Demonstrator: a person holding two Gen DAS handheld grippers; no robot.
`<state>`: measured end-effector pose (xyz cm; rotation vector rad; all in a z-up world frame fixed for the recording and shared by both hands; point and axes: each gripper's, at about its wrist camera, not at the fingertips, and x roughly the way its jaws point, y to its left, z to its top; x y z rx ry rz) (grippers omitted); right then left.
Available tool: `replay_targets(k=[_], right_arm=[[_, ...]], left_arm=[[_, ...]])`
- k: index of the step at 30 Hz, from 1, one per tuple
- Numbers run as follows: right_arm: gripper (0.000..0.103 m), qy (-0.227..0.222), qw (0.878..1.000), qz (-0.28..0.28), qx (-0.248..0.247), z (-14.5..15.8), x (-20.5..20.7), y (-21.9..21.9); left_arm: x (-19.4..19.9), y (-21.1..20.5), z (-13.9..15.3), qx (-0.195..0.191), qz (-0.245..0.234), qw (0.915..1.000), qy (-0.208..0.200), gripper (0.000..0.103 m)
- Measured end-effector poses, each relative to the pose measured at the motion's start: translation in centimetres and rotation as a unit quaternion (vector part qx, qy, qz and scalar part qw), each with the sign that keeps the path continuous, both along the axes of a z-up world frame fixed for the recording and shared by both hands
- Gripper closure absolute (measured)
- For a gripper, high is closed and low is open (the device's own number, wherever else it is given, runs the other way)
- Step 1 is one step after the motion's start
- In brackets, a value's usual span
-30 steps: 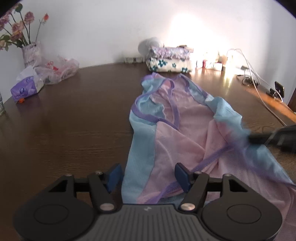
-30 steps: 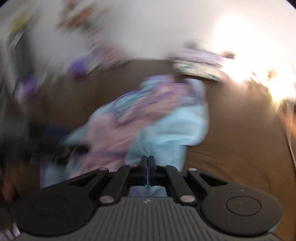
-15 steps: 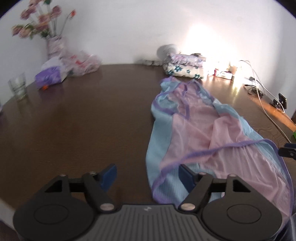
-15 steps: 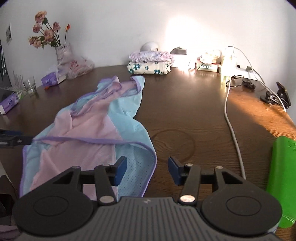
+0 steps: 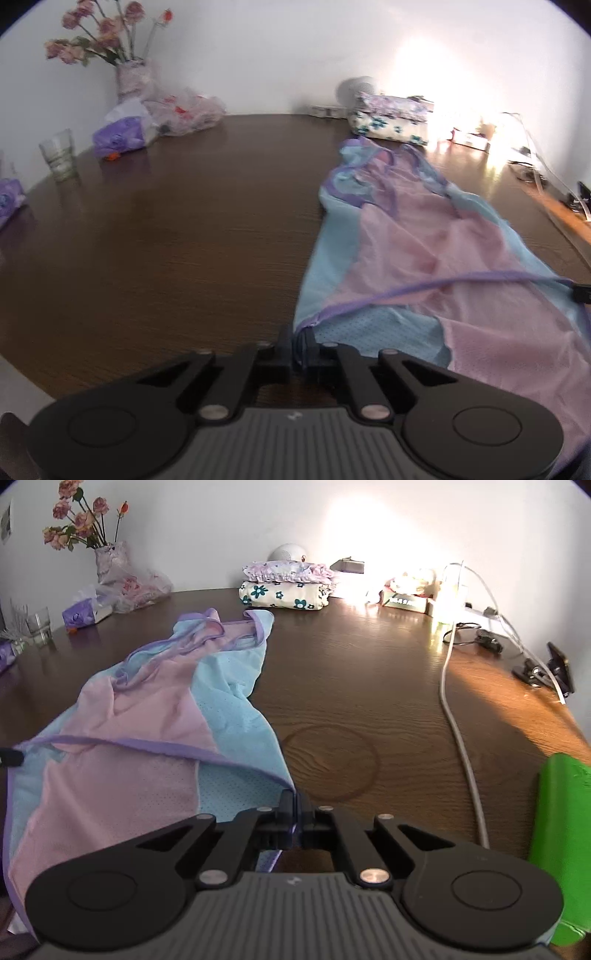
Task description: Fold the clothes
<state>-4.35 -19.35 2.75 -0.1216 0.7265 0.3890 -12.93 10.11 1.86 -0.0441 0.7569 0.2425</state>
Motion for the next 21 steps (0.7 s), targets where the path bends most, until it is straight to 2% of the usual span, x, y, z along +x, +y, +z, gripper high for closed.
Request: replay_targets(k=[2,4,6,7,9,10,11,12,13,14,15,17,21], right_arm=[[0.101,0.0,1.0,0.005,0.004,0.1,-0.8,-0.2],[0.096,0.001,1.0,0.015,0.009,0.3,-1.5,-0.3],[0.089,-0.003,1.0,0.026,0.012,0.5,-1.9,-0.2],[0.081,-0.007,0.999,0.031,0.012,0.6,-2.0,0.0],[0.079,-0.015,0.999,0.038,0.004,0.6,-1.7,0.5],[0.079,-0.018,0.999,0.043,-0.004,0.5,-1.5,0.9],[0.079,-0.02,0.999,0.05,-0.011,0.4,-1.4,1.2],[0.079,-0.021,0.998,0.057,-0.016,0.2,-1.2,1.5],[0.082,-0.021,0.997,0.065,-0.021,0.0,-1.0,1.9],[0.098,-0.022,0.997,0.068,-0.022,-0.1,-0.9,2.1],[0.102,-0.022,0.998,0.062,-0.013,0.0,-0.7,2.0],[0.102,-0.023,0.999,0.044,0.007,0.3,-0.5,1.7],[0.102,-0.007,0.994,-0.054,0.091,0.8,0.2,-1.4]], left_arm=[[0.0,-0.4,0.0,0.024,0.001,0.9997,-0.003,0.098],[0.0,-0.8,0.0,0.024,-0.007,0.9997,0.0,0.092],[-0.1,-1.1,0.0,0.018,-0.017,0.9997,0.003,0.077],[-0.1,-1.4,-0.1,0.022,-0.022,0.9995,0.002,0.074],[-0.1,-1.9,-0.1,0.031,-0.027,0.9991,0.001,0.08],[0.0,-2.1,-0.2,0.037,-0.03,0.9989,0.001,0.085],[0.0,-2.3,-0.2,0.042,-0.033,0.9986,0.0,0.094],[0.0,-2.5,-0.3,0.048,-0.036,0.9982,0.0,0.098],[0.0,-2.6,-0.4,0.057,-0.035,0.9977,0.0,0.098],[0.0,-2.8,-0.5,0.068,-0.034,0.9971,0.0,0.099],[0.0,-2.9,-0.6,0.078,-0.033,0.9964,-0.001,0.1],[0.0,-3.0,-0.7,0.089,-0.032,0.9955,-0.002,0.1],[0.1,-3.6,-0.9,0.121,-0.04,0.9919,-0.004,0.101]])
